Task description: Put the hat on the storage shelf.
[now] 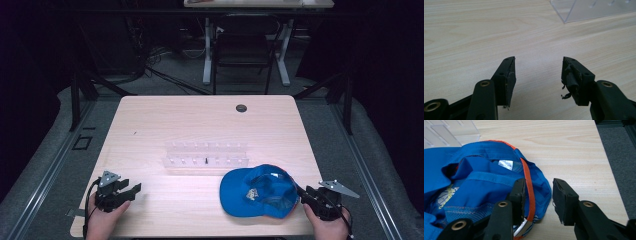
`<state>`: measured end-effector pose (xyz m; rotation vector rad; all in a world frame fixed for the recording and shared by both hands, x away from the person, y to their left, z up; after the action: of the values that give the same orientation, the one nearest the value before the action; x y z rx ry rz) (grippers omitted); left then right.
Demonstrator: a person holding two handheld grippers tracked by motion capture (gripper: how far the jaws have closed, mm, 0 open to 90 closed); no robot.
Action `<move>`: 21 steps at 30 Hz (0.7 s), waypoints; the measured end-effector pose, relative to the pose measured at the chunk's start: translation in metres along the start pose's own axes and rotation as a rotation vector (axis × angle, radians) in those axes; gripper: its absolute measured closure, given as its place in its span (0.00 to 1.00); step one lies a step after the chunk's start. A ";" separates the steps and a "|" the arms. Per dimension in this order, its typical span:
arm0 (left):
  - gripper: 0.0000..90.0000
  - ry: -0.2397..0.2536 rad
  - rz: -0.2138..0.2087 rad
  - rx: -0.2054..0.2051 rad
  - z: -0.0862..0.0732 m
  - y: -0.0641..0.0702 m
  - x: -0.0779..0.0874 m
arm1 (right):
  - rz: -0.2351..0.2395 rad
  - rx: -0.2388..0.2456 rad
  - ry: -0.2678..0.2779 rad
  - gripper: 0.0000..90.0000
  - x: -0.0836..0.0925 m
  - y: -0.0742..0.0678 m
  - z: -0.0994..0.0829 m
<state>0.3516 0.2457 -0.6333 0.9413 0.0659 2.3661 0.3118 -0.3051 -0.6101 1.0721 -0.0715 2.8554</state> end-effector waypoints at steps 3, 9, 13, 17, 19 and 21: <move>0.50 0.003 -0.002 0.001 -0.001 0.000 0.001 | -0.002 0.000 0.003 0.70 0.000 -0.001 0.002; 0.50 0.005 0.002 0.004 -0.002 -0.001 0.003 | -0.005 0.022 -0.007 0.70 -0.004 -0.006 0.002; 0.50 -0.001 0.001 0.002 -0.001 -0.001 0.001 | -0.007 0.031 -0.013 0.70 -0.003 -0.007 0.002; 0.50 -0.009 -0.001 -0.009 -0.001 0.001 0.001 | 0.000 0.057 -0.025 0.77 0.002 -0.010 0.002; 0.50 -0.006 -0.002 -0.008 -0.001 0.002 0.002 | -0.012 0.076 -0.030 0.78 0.002 -0.010 0.003; 0.50 -0.006 -0.004 -0.006 -0.002 0.002 0.003 | -0.013 0.098 -0.065 0.76 0.002 -0.013 0.001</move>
<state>0.3474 0.2458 -0.6327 0.9443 0.0581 2.3583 0.3125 -0.2922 -0.6079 1.1795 0.0721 2.8384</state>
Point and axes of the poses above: each handheld gripper's, and its own axes: x roughly backward along the jaws, z roughly out of its top, y roughly to its right, the point moved 10 cm from there along -x, roughly forward along the jaws, and after that the axes turned 13 degrees about -z, right-handed, at the moved point
